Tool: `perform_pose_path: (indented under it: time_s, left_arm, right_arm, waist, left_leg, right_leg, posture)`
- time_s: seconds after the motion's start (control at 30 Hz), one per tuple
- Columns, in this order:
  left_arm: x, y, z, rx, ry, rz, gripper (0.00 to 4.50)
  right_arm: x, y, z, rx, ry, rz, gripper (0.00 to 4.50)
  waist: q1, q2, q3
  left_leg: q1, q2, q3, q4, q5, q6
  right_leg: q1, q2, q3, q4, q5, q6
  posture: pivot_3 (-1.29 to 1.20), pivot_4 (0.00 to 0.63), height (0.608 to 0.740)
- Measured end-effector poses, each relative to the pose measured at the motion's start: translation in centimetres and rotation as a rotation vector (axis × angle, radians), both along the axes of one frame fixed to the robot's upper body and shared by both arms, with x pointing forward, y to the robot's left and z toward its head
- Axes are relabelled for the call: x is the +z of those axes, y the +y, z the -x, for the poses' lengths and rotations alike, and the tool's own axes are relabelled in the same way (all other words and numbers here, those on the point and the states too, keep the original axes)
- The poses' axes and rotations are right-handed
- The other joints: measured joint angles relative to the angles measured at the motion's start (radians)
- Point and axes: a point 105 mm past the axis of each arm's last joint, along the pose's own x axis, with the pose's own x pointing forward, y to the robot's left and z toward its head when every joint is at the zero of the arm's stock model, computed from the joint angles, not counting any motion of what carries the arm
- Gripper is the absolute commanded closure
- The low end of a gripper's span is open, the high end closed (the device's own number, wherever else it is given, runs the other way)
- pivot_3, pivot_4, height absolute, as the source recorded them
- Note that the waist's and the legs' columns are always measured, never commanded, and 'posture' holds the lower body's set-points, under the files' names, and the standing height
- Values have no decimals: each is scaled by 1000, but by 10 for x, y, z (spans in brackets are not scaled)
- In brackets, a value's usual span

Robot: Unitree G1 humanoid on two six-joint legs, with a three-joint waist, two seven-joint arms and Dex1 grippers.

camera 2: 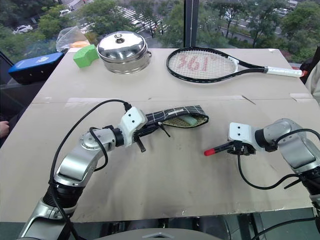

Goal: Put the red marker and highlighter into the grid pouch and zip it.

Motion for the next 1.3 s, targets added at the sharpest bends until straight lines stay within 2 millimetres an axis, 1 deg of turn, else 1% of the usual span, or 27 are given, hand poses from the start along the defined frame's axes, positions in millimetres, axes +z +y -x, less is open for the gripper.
perform_pose_path:
  time_s: [0.03, 0.07, 0.13, 0.17, 0.2, 0.27, 0.33, 0.4, 0.47, 0.6, 0.67, 0.77, 0.83, 0.9, 1.03, 1.13, 1.17, 1.2, 1.23, 1.3]
  left_arm:
    - [0, 0, 0, 0, 0, 1, 4500]
    - [1, -1, 1, -1, 2, 5, 4500]
    - [1, 0, 1, 8, 8, 8, 4500]
    - [0, 1, 1, 13, 11, 8, 4500]
    - [1, 1, 1, 18, 8, 11, 4500]
    - [3, -1, -1, 28, -4, 17, 4500]
    - [4, -1, -3, 35, -12, 18, 4500]
    - [4, -1, -3, 41, -14, 14, 4500]
    - [3, -1, -4, 41, -14, 10, 4500]
    - [3, -4, -5, 31, -31, -7, 4500]
    - [3, -7, -4, 18, -43, -19, 4500]
    - [3, -13, -3, -8, -62, -33, 4500]
    - [2, -18, -3, -26, -74, -44, 4500]
    - [0, -22, -1, -36, -75, -48, 4500]
    - [0, -26, -2, -31, -83, -39, 4500]
    - [0, -31, -3, -36, -90, -29, 4500]
    - [0, -34, -2, -44, -91, -23, 4500]
    - [0, -36, -1, -48, -91, -22, 4500]
    - [-1, -37, -1, -51, -90, -21, 4500]
    - [0, -39, -1, -55, -85, -5, 4500]
  right_arm:
    - [1, 0, 0, -7, 1, -5, 4230]
    - [2, -1, 2, -19, 5, -13, 4326]
    - [4, 0, 13, -37, 22, -44, 4326]
    - [6, 4, 17, -37, 22, -70, 4326]
    - [11, 11, 19, -53, 11, -108, 4326]
    - [26, 34, 22, -51, -54, -179, 4326]
    - [32, 44, 21, -82, -98, -198, 4326]
    - [37, 56, 17, -141, -162, -221, 4326]
    - [38, 63, 12, -200, -203, -186, 4326]
    - [35, 64, 4, -253, -249, -88, 4326]
    - [37, 67, -1, -257, -274, -51, 4326]
    - [49, 77, -13, -231, -341, -1, 4326]
    - [56, 84, -25, -210, -399, 49, 4326]
    - [60, 94, -33, -182, -439, 88, 4326]
    - [58, 114, -39, -111, -464, 133, 4326]
    - [54, 127, -50, -70, -492, 172, 4326]
    - [54, 131, -54, -62, -500, 174, 3826]
    - [54, 132, -55, -59, -504, 173, 3233]
    - [54, 134, -57, -48, -509, 173, 3029]
    - [53, 137, -59, -15, -515, 172, 2088]
  waist:
    - [1, 0, 0]
    - [2, 0, 0]
    - [7, 0, 0]
    - [7, 0, 0]
    - [6, 0, 0]
    - [2, 1, 0]
    - [2, 0, 0]
    - [1, 0, 0]
    - [3, 1, 0]
    - [3, 1, 0]
    - [1, 1, 0]
    - [-2, 1, 0]
    - [-3, 1, 1]
    - [-3, 1, 1]
    - [1, 1, 1]
    - [-2, 1, 1]
    - [-1, 1, 1]
    - [0, 1, 1]
    - [0, 1, 1]
    - [0, 1, 1]
  left_leg:
    - [0, 0, 0, 0, 0, 0]
    - [-1, 0, 0, 0, 0, 0]
    - [-2, 0, -2, 0, 0, 0]
    - [-2, 0, -3, 0, 0, 0]
    - [-2, 0, -3, 0, 0, 0]
    - [-2, 0, -4, 0, 0, 0]
    - [-2, 0, -4, 0, 0, 0]
    - [-2, 0, -4, 0, 0, 0]
    - [-3, -1, -4, 0, 0, 0]
    - [-3, -1, -4, 0, 0, 0]
    - [-3, -1, -4, 0, 0, 0]
    - [-3, -1, -4, 0, 0, 0]
    - [-2, -1, -3, 0, 0, 0]
    - [-3, -1, -3, 0, 0, 0]
    - [-4, -1, -4, 0, 0, 0]
    - [-3, -1, -2, 0, 0, 0]
    - [-3, -1, -2, 0, 0, 0]
    - [-3, -1, -3, 0, 0, 0]
    - [-3, -1, -3, 0, 0, 0]
    - [-3, -1, -3, 0, 0, 0]
  right_leg:
    - [0, 0, 0, 0, 0, 0]
    - [0, -1, 0, 0, 0, 0]
    - [0, -1, 0, 0, 0, 0]
    - [0, -1, 0, 0, 0, 0]
    - [0, -1, 0, 0, 0, 0]
    - [0, -1, 0, 0, 0, 0]
    - [0, -1, 0, 0, 0, 0]
    - [0, -1, 0, 0, 0, 0]
    - [0, -2, -1, 0, -2, -3]
    - [-1, -2, -1, 0, -2, -4]
    - [-1, -2, -2, 0, -2, -3]
    - [-1, -1, -2, 0, -2, -3]
    - [-1, -1, -2, 0, -2, -3]
    - [-1, 0, -3, 1, -1, -2]
    - [-2, -1, -4, 0, 0, 0]
    - [-1, -1, -3, 0, 0, 0]
    - [-1, -1, -3, 0, 0, 0]
    - [-1, -1, -3, 1, 0, 0]
    - [-1, -1, -4, 1, 0, 0]
    - [-1, -1, -4, 1, 0, 0]
  posture:
    - [0, 150, 740]
    - [0, 150, 740]
    - [0, 150, 740]
    - [0, 150, 740]
    - [0, 150, 740]
    - [0, 150, 740]
    - [0, 150, 740]
    - [0, 150, 740]
    - [0, 150, 740]
    - [0, 150, 740]
    - [0, 150, 740]
    - [0, 150, 740]
    - [0, 150, 740]
    - [0, 150, 740]
    - [0, 150, 740]
    - [0, 150, 740]
    - [0, 150, 740]
    - [0, 150, 740]
    - [0, 150, 740]
    - [0, 150, 740]
